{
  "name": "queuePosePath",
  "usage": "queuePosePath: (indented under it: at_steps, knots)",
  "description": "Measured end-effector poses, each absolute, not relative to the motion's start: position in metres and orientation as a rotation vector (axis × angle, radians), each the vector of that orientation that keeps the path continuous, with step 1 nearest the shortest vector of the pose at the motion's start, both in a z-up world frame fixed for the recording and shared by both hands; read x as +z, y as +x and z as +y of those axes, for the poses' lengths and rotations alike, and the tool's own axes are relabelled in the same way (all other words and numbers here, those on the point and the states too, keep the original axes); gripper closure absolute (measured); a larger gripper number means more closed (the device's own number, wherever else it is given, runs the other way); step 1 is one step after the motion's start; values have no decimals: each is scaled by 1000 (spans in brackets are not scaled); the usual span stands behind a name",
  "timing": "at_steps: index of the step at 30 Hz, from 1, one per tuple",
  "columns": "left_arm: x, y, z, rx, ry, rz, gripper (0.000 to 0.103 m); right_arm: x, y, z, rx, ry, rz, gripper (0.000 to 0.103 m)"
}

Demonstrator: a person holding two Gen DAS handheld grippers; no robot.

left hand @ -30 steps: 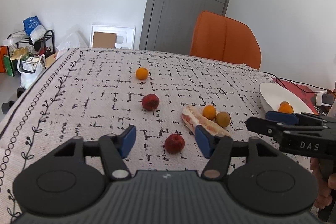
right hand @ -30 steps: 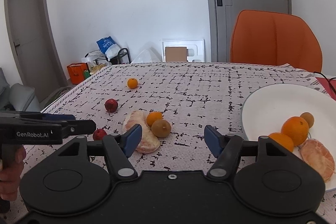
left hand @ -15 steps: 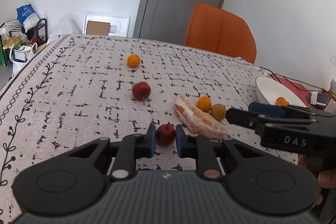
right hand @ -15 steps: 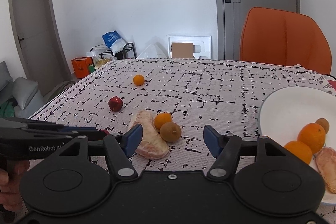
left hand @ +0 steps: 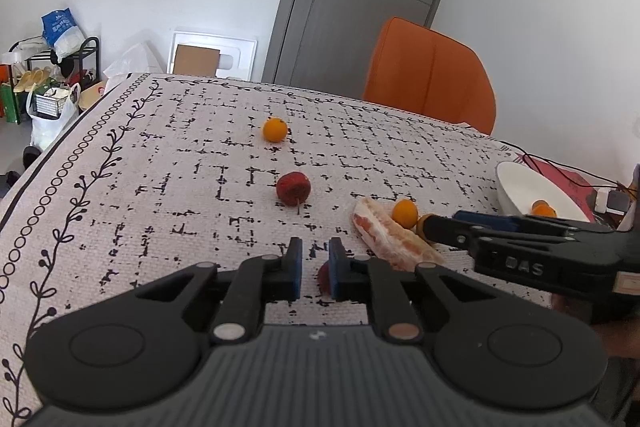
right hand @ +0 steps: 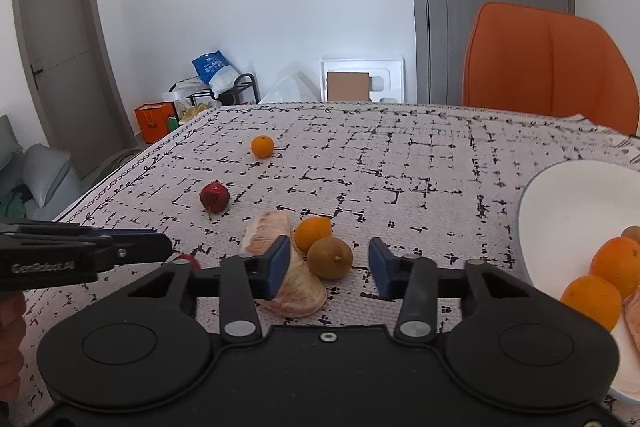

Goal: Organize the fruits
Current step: 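Close the left gripper on a red fruit while the right gripper closes on the brown kiwi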

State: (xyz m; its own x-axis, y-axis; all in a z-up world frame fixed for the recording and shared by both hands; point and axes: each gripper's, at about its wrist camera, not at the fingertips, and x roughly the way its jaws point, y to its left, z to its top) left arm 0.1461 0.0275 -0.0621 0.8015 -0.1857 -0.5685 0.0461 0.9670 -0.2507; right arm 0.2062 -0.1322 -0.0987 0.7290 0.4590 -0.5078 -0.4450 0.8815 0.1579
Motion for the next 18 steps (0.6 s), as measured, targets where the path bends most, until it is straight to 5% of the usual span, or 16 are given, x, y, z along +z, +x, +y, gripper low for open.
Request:
queuePosePath:
  at_steps: [2, 18]
  knots:
    - [-61, 146, 27, -123, -230, 626, 88, -102, 210, -133, 495, 37, 584, 78]
    - [-68, 148, 9, -156, -223, 663, 81, -96, 193, -155, 469, 48, 565, 79]
